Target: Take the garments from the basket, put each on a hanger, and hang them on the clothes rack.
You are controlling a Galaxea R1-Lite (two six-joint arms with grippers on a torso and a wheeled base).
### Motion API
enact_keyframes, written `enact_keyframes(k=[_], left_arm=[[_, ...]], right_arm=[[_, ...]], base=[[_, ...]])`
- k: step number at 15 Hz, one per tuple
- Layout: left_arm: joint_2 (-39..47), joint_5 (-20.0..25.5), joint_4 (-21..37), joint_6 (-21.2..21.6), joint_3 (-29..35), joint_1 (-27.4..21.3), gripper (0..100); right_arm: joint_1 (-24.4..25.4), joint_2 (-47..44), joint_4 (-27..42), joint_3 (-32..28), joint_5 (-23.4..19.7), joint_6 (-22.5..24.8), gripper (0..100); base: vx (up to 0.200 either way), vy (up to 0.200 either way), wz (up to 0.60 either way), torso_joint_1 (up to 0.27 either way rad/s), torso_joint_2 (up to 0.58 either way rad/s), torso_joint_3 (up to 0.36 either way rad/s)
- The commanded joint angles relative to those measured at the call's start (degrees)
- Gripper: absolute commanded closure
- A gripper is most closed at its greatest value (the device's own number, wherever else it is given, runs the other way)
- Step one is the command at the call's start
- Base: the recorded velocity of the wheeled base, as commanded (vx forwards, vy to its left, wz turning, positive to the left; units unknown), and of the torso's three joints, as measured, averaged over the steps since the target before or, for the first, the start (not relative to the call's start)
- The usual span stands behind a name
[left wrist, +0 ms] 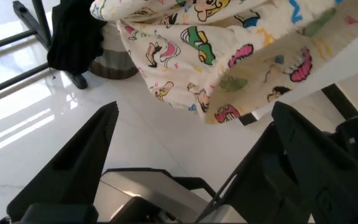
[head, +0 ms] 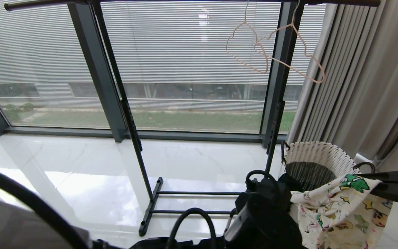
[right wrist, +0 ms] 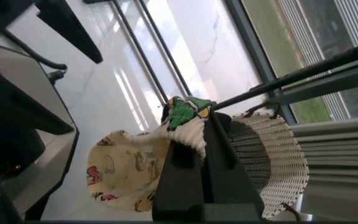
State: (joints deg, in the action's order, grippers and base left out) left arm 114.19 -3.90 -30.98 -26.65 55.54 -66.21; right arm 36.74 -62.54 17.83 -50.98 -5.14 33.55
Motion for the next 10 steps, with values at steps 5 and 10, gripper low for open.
enact_keyframes(k=[5, 10], left_arm=[[18.35, -7.09, -0.05, 0.19, 12.40, 0.38, 0], [21.69, -8.14, 0.21, 0.90, 10.64, 0.46, 0]], right_arm=[[1.67, 0.14, 0.01, -0.17, -0.04, 0.03, 100], [1.67, 0.22, 0.01, -0.08, -0.04, -2.61, 100]], base=[[0.000, 0.000, 0.00, 0.000, 0.00, 0.000], [0.000, 0.000, 0.00, 0.000, 0.00, 0.000]])
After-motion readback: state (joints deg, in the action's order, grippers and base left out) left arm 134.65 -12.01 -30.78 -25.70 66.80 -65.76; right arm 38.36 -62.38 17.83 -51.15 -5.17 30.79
